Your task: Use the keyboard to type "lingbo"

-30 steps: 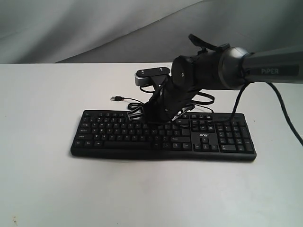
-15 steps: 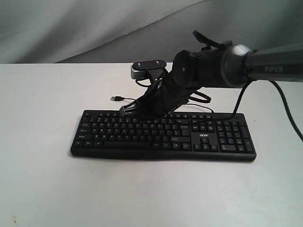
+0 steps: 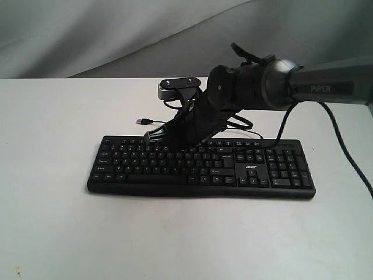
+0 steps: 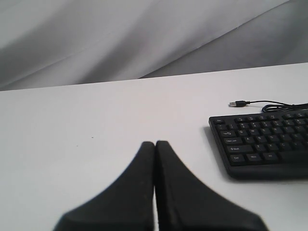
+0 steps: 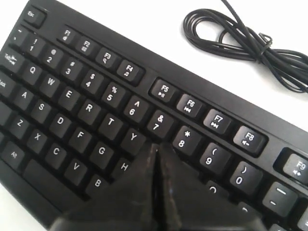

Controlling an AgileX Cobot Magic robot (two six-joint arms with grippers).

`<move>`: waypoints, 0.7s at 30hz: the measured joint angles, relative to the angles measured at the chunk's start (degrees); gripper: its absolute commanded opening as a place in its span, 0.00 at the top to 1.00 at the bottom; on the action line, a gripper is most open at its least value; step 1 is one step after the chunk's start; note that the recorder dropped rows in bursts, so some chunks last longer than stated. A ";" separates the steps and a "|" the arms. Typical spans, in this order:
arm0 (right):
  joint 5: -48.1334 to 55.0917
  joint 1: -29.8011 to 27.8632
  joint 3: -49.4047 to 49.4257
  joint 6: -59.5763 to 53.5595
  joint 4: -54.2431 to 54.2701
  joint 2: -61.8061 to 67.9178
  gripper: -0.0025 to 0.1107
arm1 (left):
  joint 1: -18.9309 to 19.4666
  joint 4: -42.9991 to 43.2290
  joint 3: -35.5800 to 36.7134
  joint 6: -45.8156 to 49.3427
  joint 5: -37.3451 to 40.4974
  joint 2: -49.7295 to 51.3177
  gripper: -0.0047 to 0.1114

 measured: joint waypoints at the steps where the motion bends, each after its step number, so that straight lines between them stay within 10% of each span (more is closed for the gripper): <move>1: 0.00 0.00 0.00 0.00 0.11 0.00 0.98 | 0.00 0.00 0.00 0.00 0.00 0.00 0.96; 21: 0.03 0.00 0.00 2.80 -2.62 1.49 0.98 | 0.00 0.00 0.00 0.00 0.00 0.00 0.96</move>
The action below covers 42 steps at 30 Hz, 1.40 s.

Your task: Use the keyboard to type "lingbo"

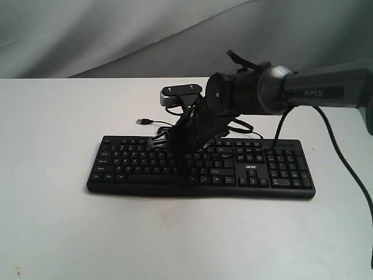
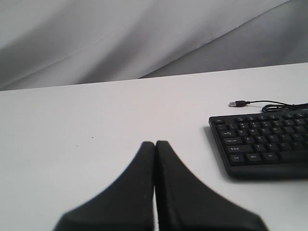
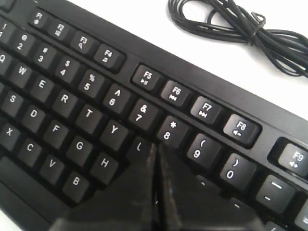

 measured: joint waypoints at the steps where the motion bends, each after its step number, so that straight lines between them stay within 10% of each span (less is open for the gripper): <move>1: 0.00 0.00 0.00 0.00 0.00 0.00 0.98 | 0.00 0.00 0.00 0.00 0.00 0.00 0.96; 42: 4.31 4.27 0.51 -0.65 0.00 -2.64 0.98 | 0.00 0.00 0.00 0.00 0.00 0.00 0.96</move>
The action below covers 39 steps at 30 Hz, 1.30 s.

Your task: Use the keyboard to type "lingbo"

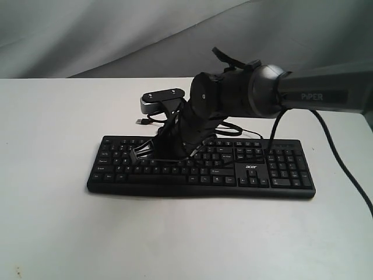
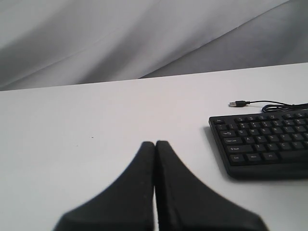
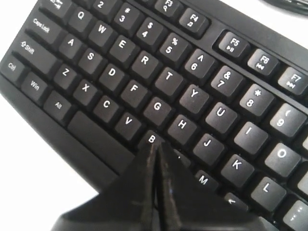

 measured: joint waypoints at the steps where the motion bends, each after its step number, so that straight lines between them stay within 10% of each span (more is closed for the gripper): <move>1: -0.19 0.00 0.00 0.00 0.00 0.00 0.98 | 0.00 0.00 0.00 0.00 0.00 0.00 0.96; 39: -1.01 0.00 0.00 1.48 0.01 2.78 0.98 | 0.00 0.00 0.00 0.00 0.00 0.00 0.96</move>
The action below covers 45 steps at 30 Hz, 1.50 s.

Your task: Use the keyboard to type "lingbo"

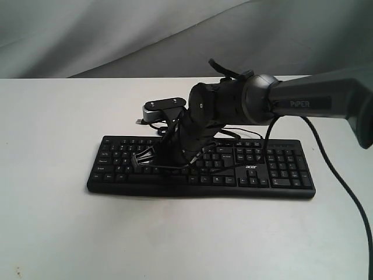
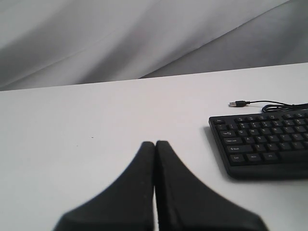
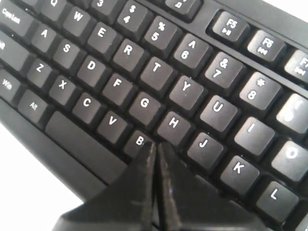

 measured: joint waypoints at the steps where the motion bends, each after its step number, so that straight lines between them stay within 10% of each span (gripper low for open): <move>1: -0.13 0.00 0.00 0.00 0.00 0.00 0.98 | 0.00 0.00 0.00 0.00 0.00 0.00 0.96; 45: -1.72 0.00 -5.81 -7.49 7.61 2.49 0.98 | 0.00 0.00 0.00 0.00 0.00 0.00 0.96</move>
